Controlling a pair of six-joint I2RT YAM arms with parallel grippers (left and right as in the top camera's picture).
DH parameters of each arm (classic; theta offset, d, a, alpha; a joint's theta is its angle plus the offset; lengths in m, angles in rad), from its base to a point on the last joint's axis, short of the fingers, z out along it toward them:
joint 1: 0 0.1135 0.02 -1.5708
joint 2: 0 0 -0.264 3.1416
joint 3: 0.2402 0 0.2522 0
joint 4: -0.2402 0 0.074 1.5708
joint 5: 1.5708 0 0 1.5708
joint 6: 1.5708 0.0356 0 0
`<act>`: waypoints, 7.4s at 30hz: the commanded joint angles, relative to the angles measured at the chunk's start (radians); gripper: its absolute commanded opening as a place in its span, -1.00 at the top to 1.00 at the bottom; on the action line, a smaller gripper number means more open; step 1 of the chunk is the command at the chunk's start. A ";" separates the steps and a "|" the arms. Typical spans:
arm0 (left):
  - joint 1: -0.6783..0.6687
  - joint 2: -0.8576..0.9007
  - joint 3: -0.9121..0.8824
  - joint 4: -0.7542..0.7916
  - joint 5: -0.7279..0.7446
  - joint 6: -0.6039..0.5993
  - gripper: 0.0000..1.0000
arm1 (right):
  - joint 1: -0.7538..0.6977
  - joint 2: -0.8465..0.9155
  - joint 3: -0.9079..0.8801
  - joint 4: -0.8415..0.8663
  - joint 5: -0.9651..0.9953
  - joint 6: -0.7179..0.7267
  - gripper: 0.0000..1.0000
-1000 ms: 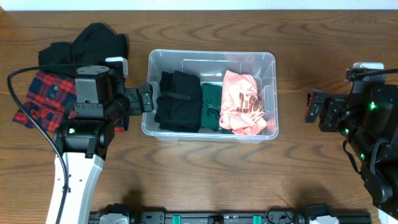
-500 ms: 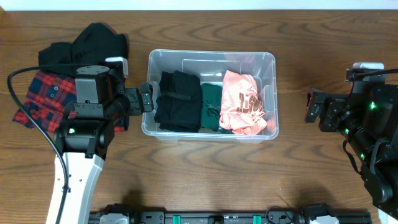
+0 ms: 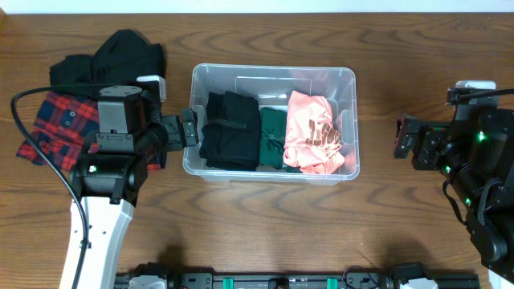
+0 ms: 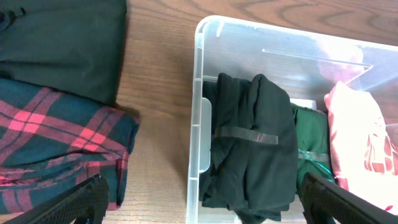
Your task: Pack container
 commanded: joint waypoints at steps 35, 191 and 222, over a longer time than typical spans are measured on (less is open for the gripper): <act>0.005 0.001 0.011 -0.003 -0.011 0.009 -0.96 | -0.008 -0.002 0.007 -0.001 0.006 -0.018 -0.99; 0.005 0.002 0.011 -0.002 -0.012 0.009 -0.96 | -0.008 -0.002 0.007 -0.002 0.006 -0.018 -0.99; 0.012 -0.104 0.027 -0.089 -0.399 -0.062 -0.96 | -0.008 -0.002 0.007 -0.001 0.006 -0.018 -0.99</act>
